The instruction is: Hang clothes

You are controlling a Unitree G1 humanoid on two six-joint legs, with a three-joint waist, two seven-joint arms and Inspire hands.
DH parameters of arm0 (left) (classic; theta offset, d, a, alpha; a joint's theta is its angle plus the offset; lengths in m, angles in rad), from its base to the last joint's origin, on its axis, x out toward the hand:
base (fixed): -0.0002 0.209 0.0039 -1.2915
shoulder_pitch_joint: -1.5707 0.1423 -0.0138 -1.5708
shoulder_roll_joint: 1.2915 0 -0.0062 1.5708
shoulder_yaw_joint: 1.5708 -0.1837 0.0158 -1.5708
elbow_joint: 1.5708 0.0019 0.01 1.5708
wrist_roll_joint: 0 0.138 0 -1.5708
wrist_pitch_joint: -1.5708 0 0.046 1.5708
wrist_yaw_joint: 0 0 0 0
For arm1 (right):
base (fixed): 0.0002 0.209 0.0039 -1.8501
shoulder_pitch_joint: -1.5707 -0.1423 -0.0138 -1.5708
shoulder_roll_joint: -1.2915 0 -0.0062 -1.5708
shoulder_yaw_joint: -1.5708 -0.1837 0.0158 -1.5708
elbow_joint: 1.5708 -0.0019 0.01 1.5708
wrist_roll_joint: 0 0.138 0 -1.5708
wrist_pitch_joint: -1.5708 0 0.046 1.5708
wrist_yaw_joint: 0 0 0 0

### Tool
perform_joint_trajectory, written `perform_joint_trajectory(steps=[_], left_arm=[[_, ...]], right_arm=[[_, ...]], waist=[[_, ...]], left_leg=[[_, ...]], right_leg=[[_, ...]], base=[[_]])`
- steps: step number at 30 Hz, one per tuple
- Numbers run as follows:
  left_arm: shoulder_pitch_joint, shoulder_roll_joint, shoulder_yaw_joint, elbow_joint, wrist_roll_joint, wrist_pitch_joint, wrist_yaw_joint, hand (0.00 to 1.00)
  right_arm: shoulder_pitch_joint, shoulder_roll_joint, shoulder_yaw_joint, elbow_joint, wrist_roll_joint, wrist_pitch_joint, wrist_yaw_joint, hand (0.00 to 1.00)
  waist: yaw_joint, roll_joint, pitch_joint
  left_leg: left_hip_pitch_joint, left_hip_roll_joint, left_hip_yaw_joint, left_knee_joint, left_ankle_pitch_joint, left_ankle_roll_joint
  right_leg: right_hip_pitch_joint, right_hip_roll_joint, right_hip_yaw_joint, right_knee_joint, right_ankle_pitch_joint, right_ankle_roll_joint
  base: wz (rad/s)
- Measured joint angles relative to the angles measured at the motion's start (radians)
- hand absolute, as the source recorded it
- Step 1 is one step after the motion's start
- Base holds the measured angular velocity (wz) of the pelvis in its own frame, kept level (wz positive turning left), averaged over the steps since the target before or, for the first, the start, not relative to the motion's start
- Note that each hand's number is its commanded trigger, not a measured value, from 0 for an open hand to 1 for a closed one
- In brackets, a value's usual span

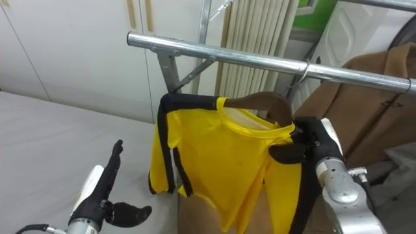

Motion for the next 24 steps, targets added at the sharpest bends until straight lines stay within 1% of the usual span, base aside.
perform_joint_trajectory(steps=[1,6,9,11,12,16,20,24], left_arm=[[0.000,0.000,0.000,0.000,0.000,0.002,-0.002,0.00],[0.000,0.000,0.000,0.000,0.000,0.005,-0.014,0.00],[0.000,0.000,0.000,0.000,0.003,0.006,-0.018,0.00],[0.000,0.000,0.002,0.000,0.013,0.009,-0.019,0.00],[0.000,0.000,0.002,0.000,0.017,0.012,-0.020,0.00],[0.000,0.000,0.004,0.000,0.017,0.016,-0.021,0.00],[0.000,0.000,0.011,0.000,0.017,0.019,-0.031,0.00],[0.000,-0.002,0.012,0.000,0.019,0.034,-0.042,0.00]], right_arm=[[0.000,0.000,0.000,0.000,0.002,0.000,0.000,0.00],[0.000,0.000,0.000,0.003,0.001,0.002,0.000,0.00],[0.000,0.000,0.000,0.028,0.001,0.002,0.000,0.00],[0.000,0.000,0.000,0.042,-0.001,0.005,0.000,0.00],[0.000,0.000,0.000,0.046,-0.001,0.008,0.000,0.00],[0.000,0.000,0.000,0.050,-0.001,0.009,0.000,0.00],[0.000,0.000,0.000,0.050,0.001,0.009,0.000,0.00],[0.000,0.000,0.000,0.050,0.001,0.009,0.001,0.00]], waist=[[-0.004,0.000,0.0000],[-0.005,0.001,0.0003],[-0.003,0.001,0.0003],[-0.001,0.002,0.0004],[-0.001,0.003,0.0004],[-0.002,0.003,0.0003],[-0.002,0.004,0.0001],[-0.004,0.004,0.0000]], left_leg=[[0.000,0.000,0.004,0.000,0.000,0.000],[0.004,0.001,0.012,-0.001,0.000,0.000],[0.010,0.001,0.023,-0.002,0.000,0.000],[0.010,0.001,0.027,-0.002,0.000,0.000],[0.010,0.001,0.031,-0.002,0.000,0.000],[0.010,0.001,0.034,-0.002,0.000,0.000],[0.011,0.001,0.034,-0.002,0.000,0.000],[0.011,0.001,0.034,-0.002,0.000,0.000]], right_leg=[[0.000,-0.002,-0.005,0.000,-0.001,0.002],[0.000,-0.002,-0.005,-0.001,-0.002,0.003],[0.007,-0.002,-0.004,-0.011,-0.006,0.010],[0.008,-0.002,-0.002,-0.013,-0.004,0.008],[0.008,-0.002,-0.002,-0.013,0.000,0.001],[0.014,-0.003,-0.004,-0.012,0.001,-0.002],[0.014,-0.003,-0.006,-0.013,0.001,-0.001],[0.012,-0.004,-0.012,-0.015,-0.002,0.004]], base=[[0.04],[0.01],[0.00],[0.00],[0.00],[0.00],[0.00],[0.00]])
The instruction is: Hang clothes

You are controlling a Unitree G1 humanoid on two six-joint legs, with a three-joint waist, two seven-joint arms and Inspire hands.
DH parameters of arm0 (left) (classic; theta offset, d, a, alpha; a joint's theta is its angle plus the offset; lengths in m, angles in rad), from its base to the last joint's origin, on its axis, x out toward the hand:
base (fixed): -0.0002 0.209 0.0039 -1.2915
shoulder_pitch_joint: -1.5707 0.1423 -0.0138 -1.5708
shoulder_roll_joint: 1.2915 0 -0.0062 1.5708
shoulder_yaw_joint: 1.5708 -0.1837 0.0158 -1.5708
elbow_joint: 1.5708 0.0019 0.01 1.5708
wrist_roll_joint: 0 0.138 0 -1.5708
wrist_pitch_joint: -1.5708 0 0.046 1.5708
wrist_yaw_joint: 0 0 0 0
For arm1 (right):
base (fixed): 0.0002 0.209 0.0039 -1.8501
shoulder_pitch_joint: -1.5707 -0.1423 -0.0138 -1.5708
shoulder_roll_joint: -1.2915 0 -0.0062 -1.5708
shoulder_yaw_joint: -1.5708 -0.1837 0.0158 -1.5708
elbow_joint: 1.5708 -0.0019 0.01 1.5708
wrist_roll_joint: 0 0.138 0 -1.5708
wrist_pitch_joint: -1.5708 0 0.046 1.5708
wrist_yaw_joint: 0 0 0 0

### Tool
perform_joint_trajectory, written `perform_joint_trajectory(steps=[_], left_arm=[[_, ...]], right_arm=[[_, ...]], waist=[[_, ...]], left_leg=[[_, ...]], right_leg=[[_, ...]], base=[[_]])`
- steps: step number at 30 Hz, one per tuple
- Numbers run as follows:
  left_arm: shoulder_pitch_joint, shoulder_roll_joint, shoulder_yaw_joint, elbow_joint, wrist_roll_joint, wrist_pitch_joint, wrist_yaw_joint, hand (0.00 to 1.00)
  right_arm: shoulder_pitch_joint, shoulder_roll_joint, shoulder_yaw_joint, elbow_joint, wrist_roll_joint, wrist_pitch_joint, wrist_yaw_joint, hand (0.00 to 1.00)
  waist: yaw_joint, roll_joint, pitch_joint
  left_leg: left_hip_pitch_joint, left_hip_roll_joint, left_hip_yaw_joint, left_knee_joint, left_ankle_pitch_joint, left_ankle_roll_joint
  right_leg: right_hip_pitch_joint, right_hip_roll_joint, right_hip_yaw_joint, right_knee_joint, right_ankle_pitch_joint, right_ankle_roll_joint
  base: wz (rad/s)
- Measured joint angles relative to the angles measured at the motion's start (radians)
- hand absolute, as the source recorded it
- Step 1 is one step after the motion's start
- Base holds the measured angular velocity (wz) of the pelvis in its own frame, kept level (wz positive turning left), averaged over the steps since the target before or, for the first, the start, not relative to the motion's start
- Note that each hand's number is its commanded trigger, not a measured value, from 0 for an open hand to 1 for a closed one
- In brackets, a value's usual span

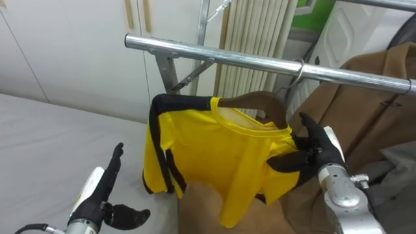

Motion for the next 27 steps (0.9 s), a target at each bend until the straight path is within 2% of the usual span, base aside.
perform_joint_trajectory(steps=[13,27], left_arm=[[0.000,0.001,0.004,-0.005,0.000,0.019,0.000,0.00],[-0.007,-0.003,0.028,-0.006,-0.001,0.019,0.002,0.00]], right_arm=[[0.000,0.000,0.000,0.005,0.002,0.003,-0.002,0.00],[0.000,0.000,0.000,0.024,0.000,0.005,-0.020,0.00]], waist=[[-0.009,0.003,-0.0014],[-0.015,0.009,-0.0050]], left_leg=[[0.000,0.007,0.002,0.001,0.000,0.000],[0.001,0.007,0.003,0.001,0.000,0.000]], right_leg=[[0.002,0.000,0.000,0.002,0.000,0.000],[0.002,0.000,0.002,0.007,0.001,-0.001]], base=[[0.00],[0.00]])
